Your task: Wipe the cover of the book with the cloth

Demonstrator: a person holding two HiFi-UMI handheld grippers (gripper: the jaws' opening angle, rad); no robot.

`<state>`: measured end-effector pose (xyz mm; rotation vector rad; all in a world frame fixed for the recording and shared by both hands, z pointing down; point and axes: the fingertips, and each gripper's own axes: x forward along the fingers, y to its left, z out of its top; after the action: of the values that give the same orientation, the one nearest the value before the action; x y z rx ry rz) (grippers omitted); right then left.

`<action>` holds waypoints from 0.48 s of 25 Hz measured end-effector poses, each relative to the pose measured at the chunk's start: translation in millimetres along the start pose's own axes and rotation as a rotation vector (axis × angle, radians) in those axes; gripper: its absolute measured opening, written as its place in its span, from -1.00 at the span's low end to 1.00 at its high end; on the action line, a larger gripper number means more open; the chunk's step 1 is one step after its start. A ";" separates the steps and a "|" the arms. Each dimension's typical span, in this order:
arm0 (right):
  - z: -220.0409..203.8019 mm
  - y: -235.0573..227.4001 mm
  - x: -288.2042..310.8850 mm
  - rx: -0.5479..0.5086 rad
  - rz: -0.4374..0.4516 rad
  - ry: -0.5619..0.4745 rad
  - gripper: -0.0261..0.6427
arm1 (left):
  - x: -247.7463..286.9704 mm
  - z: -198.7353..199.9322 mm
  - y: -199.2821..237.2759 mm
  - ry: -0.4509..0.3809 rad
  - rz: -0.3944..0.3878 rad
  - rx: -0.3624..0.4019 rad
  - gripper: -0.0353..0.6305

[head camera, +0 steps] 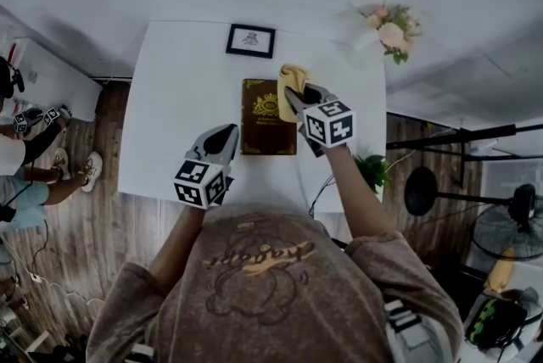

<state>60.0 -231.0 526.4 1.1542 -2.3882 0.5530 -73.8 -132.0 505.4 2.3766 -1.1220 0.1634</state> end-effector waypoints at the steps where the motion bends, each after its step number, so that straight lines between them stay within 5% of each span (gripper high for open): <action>1: 0.6 9.5 2.0 0.004 0.021 0.000 -0.73 | -0.5 0.5 -0.3 -0.002 0.001 0.001 -0.88; 12: -18.2 79.4 42.5 0.036 0.153 0.047 -0.73 | -16.4 1.7 10.1 -0.014 0.050 -0.005 -0.88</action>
<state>-23.8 -202.7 551.2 0.9670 -2.4485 0.6679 -92.3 -126.9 502.7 2.3497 -1.1876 0.1616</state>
